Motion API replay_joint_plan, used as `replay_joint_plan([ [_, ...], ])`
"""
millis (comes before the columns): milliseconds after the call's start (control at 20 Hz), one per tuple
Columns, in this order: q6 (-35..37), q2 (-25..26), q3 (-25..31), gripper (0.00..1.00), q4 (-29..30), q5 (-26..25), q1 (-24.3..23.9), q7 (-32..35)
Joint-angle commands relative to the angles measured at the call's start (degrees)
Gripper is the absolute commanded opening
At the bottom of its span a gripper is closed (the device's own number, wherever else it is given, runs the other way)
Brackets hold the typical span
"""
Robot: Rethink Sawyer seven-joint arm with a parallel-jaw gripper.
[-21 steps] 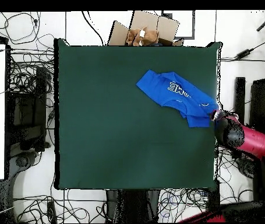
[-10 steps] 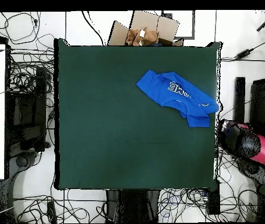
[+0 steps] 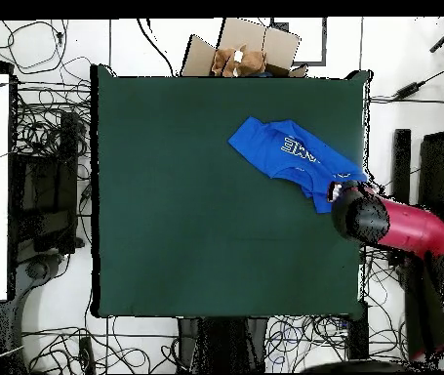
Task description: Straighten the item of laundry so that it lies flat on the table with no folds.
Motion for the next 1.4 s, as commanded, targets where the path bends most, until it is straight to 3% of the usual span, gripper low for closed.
replay_joint_plan([
  [50,-2.8,0.8,-7.5,0.00,5.2,5.7,10.0,22.8],
  [650,-6.7,9.2,-16.7,0.00,0.3,13.0,20.1,28.1],
  [900,-12.0,9.3,-15.0,0.00,5.7,13.3,16.8,26.3],
  [1400,-17.4,15.0,-16.2,0.00,4.5,13.8,15.7,24.1],
])
